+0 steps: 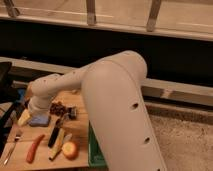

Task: Place pepper in table surface

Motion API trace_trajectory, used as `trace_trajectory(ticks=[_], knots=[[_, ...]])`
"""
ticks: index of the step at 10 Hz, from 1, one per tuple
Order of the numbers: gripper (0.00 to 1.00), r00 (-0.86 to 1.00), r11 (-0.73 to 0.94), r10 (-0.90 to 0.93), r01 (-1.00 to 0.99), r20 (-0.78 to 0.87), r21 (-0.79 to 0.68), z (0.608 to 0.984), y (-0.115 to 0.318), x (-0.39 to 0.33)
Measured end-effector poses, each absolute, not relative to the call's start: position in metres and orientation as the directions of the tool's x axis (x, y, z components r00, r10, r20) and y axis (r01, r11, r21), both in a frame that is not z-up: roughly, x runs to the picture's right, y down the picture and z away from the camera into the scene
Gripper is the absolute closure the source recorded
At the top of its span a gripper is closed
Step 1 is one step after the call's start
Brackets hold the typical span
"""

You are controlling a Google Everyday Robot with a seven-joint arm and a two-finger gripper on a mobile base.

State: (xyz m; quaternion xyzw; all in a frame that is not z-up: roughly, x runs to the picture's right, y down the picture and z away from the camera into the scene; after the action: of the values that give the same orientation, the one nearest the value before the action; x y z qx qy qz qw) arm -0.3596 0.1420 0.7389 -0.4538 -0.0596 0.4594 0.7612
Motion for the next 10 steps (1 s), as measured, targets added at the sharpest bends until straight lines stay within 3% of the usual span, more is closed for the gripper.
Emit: trace_trajectory(ticks=[5, 10], knots=[[0.20, 0.616, 0.235, 0.663, -0.711, -0.425, -0.663, 0.747, 0.163, -0.378], [0.20, 0.561, 0.169, 0.658, -0.760, -0.502, -0.627, 0.739, 0.202, -0.354]])
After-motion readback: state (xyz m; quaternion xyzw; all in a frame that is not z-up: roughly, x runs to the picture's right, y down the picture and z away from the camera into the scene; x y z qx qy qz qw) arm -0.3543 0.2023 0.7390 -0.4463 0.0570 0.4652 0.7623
